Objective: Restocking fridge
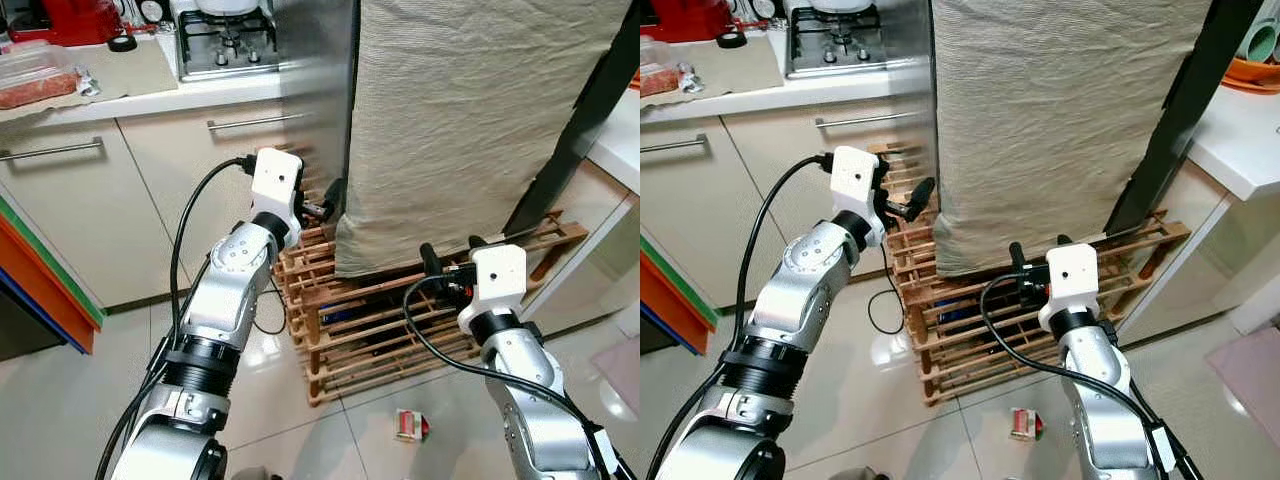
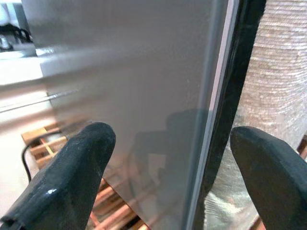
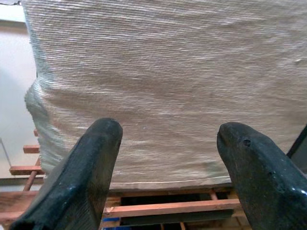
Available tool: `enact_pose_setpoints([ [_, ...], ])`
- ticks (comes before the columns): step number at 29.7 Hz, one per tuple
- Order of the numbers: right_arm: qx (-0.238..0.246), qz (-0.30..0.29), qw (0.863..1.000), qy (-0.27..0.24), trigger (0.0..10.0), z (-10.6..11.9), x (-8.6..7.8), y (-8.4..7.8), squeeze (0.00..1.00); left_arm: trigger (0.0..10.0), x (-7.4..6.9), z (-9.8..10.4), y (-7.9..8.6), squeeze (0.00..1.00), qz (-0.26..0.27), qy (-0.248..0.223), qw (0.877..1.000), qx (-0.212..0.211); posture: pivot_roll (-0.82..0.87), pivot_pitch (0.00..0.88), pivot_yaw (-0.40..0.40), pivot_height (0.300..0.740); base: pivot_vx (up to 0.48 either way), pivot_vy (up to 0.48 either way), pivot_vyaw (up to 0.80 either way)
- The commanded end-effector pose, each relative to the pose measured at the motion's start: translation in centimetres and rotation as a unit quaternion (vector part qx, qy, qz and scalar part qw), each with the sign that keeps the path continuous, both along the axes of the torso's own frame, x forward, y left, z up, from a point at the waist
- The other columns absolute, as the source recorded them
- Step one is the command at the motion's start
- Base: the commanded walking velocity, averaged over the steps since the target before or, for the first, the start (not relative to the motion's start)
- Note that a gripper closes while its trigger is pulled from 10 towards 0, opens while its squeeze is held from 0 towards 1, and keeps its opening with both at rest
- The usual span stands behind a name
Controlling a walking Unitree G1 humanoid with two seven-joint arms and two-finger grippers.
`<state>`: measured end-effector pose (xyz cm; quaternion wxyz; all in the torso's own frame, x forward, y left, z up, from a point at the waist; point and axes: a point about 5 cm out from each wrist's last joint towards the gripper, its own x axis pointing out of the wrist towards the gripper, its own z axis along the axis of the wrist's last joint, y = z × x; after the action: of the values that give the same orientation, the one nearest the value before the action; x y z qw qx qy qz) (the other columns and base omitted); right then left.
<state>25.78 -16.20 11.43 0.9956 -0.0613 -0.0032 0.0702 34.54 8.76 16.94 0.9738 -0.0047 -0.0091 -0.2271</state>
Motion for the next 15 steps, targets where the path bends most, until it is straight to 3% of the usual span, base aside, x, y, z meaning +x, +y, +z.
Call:
enact_pose_setpoints([
  [1, 0.003, -0.001, 1.000, -0.001, 10.0, 0.1, 0.4, -0.3, 0.00, 10.0, 0.1, 1.1, -0.2, 0.00, -0.011, -0.010, 1.000, -0.010, 0.03, 0.007, 0.007, 0.740, 0.000, 0.000, 0.00],
  [15, 0.002, 0.002, 1.000, 0.005, 10.0, -0.1, 1.1, -0.8, 0.00, 10.0, -1.4, 1.1, -1.6, 0.00, -0.057, -0.009, 0.998, -0.006, 0.04, 0.000, -0.008, 0.740, 0.000, 0.000, 0.00],
])
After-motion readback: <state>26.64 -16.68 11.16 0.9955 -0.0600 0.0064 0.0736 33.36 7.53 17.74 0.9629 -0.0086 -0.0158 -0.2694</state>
